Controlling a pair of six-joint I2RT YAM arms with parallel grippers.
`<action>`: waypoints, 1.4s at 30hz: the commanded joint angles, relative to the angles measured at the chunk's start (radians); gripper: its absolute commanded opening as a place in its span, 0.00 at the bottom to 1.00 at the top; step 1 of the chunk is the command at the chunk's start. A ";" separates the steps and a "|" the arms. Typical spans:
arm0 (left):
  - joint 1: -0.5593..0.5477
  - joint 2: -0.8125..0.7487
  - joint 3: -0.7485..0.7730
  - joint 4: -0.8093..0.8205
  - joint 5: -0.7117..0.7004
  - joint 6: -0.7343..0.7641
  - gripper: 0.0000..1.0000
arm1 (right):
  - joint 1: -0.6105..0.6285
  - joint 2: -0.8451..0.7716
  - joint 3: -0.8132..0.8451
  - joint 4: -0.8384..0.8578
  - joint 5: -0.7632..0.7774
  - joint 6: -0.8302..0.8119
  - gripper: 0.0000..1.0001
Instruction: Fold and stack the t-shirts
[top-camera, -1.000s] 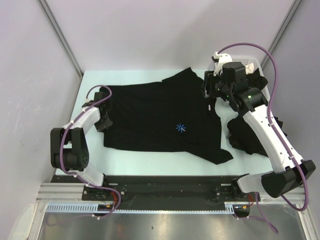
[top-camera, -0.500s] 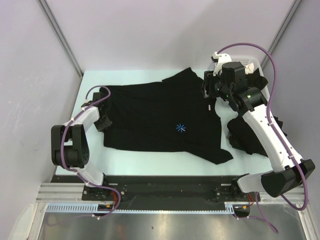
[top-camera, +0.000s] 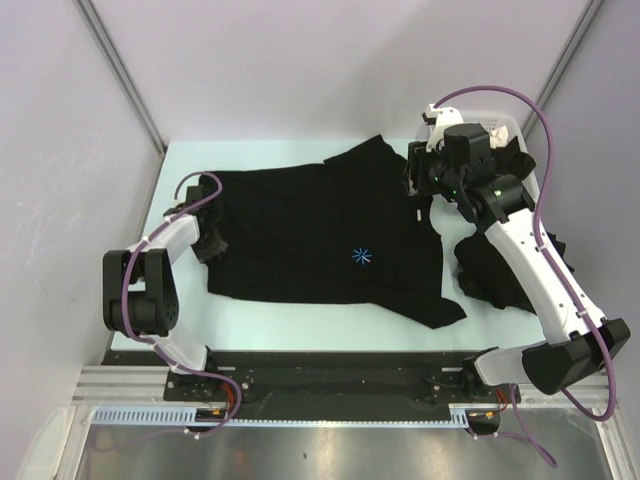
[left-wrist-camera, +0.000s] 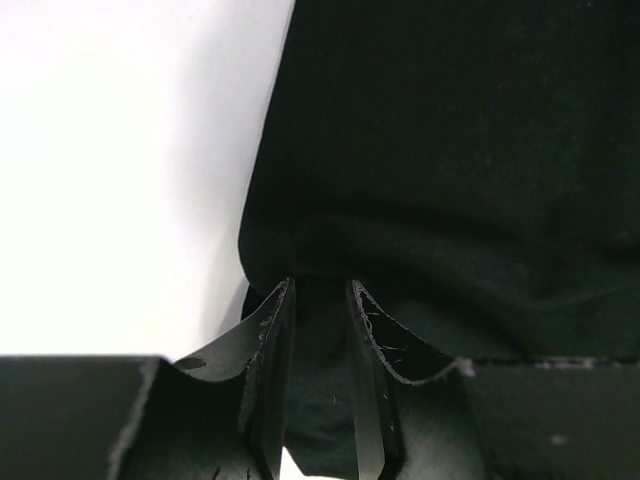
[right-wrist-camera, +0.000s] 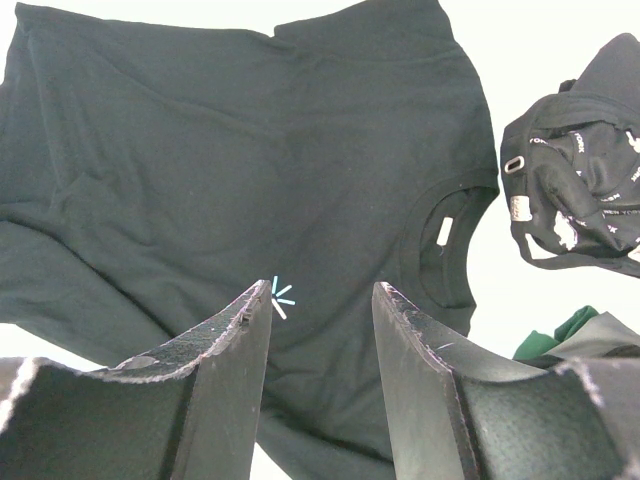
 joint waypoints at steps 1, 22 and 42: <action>-0.004 -0.012 -0.008 0.032 0.020 0.013 0.31 | 0.001 -0.008 0.001 0.011 -0.005 -0.009 0.50; -0.046 -0.139 -0.003 -0.088 0.057 -0.003 0.00 | 0.001 0.008 0.002 0.031 -0.040 0.022 0.50; -0.120 -0.472 -0.057 -0.436 0.102 0.014 0.00 | -0.008 -0.018 0.008 0.041 -0.118 0.083 0.51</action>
